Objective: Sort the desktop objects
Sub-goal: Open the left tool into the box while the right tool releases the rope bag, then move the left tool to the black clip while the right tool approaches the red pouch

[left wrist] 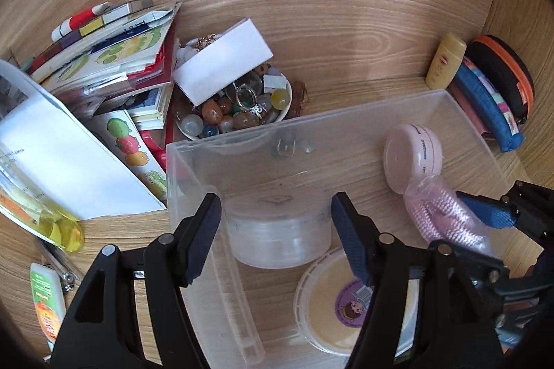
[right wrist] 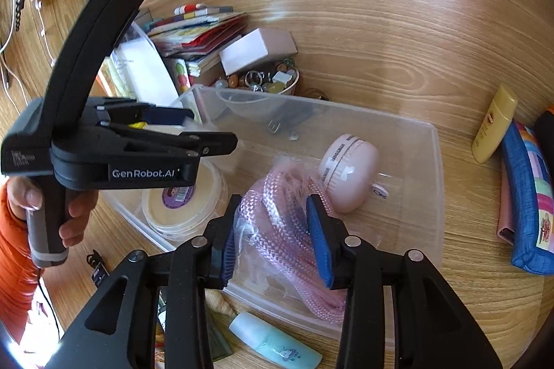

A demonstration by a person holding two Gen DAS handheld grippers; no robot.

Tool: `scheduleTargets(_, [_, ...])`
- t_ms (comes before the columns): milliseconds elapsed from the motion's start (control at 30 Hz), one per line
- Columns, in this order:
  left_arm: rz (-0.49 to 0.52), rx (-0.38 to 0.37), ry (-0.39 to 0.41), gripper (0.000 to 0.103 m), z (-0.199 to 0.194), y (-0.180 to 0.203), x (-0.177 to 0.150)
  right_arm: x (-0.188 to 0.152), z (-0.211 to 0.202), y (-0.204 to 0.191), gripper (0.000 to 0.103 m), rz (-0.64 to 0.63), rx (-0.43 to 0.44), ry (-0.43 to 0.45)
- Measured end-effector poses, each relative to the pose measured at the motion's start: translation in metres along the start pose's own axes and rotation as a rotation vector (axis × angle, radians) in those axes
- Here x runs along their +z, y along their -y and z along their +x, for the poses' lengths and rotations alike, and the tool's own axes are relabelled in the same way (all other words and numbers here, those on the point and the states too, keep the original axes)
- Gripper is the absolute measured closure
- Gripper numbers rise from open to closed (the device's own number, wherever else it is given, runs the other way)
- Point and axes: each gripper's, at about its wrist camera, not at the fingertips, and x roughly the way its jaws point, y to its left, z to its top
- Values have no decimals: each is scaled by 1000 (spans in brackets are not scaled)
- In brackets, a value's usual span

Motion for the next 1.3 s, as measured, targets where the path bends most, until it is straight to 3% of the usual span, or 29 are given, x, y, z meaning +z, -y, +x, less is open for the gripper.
scheduleTargets(133, [15, 19, 17, 37, -5, 4, -2, -1, 2, -6, 67, -31, -20, -5])
scheduleTargets(300, [26, 29, 70, 26, -24, 4, -8, -3, 5, -10, 61, -57, -38, -8])
scheduleTargets(567, [50, 55, 150, 14, -58, 2, -23, -1, -7, -15, 41, -108, -97, 68])
scheduleTargets(967, [32, 119, 237, 7, -111, -18, -68, 3, -24, -17, 26, -125, -162, 133])
scheduleTargets(1033, [20, 125, 250, 6, -121, -25, -79, 4, -31, -17, 19, -123, -184, 147])
scheduleTargets(1300, [-20, 136, 258, 5, -137, -47, -117, -7, -60, -21, 17, -143, -260, 170])
